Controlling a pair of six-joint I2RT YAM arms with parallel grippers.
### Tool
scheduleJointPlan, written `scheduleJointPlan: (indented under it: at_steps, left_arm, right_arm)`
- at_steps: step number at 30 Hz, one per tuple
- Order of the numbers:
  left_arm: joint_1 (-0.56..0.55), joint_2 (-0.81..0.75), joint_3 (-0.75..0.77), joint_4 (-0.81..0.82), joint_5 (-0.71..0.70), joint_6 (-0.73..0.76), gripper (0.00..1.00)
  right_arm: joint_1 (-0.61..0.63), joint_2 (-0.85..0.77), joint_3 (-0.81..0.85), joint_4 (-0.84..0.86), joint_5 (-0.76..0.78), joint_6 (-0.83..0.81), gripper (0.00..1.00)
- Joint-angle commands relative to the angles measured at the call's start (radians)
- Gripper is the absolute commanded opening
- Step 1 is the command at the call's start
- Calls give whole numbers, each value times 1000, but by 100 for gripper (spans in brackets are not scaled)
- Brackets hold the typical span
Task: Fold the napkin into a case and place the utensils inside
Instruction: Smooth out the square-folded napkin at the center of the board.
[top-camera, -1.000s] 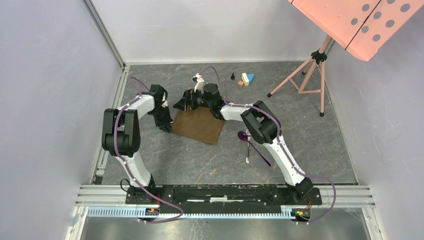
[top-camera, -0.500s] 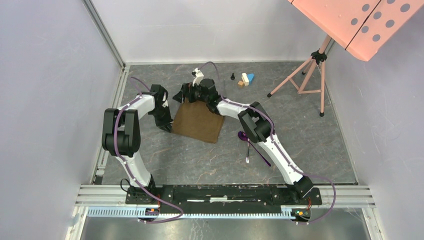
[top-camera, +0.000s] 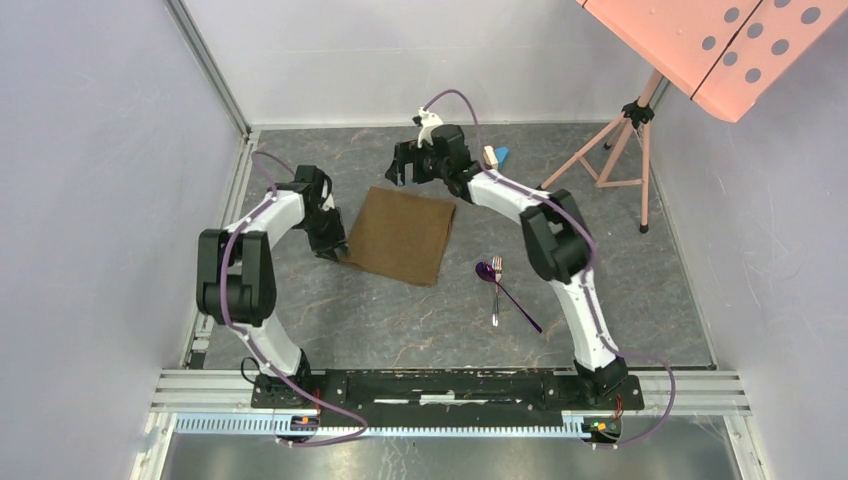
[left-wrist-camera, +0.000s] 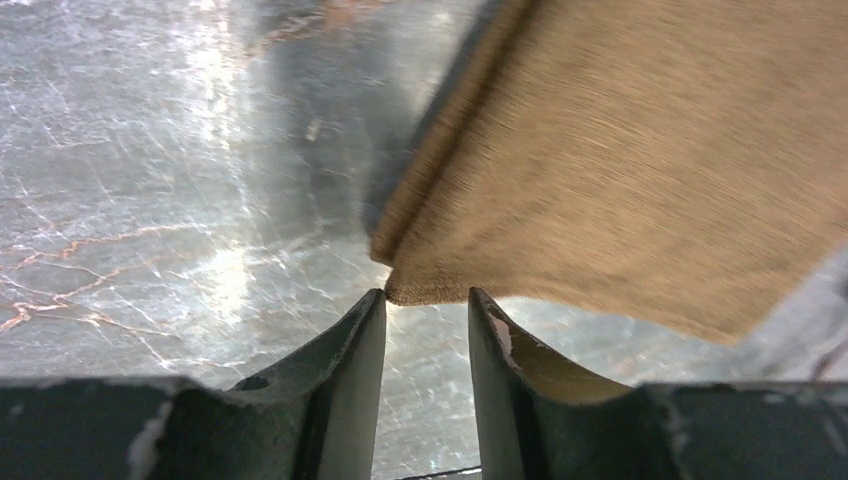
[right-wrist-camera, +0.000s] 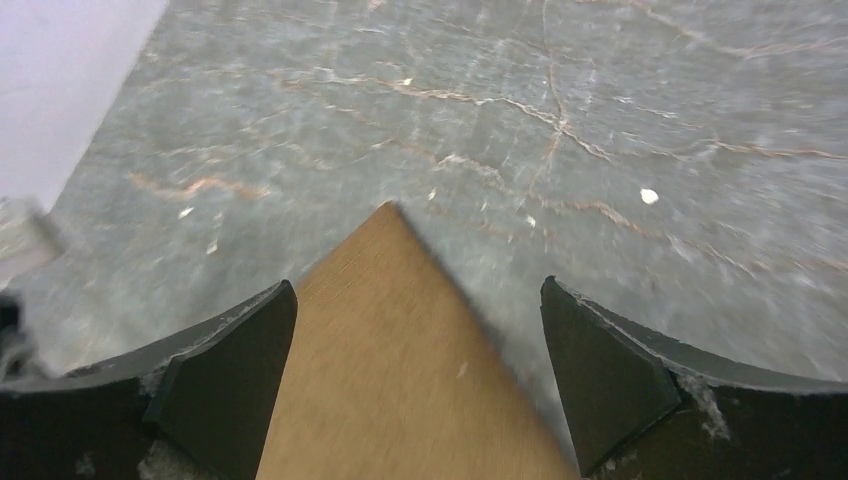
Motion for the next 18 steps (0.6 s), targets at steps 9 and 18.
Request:
scheduleJointPlan:
  at_steps: [9, 18]
  left_arm:
    - [-16, -36, 117, 106, 358, -140, 40]
    - [-1, 115, 48, 126, 314, -94, 39]
  right_arm:
    - [-18, -450, -608, 326, -318, 163, 97]
    - [-92, -364, -679, 389, -386, 174, 87]
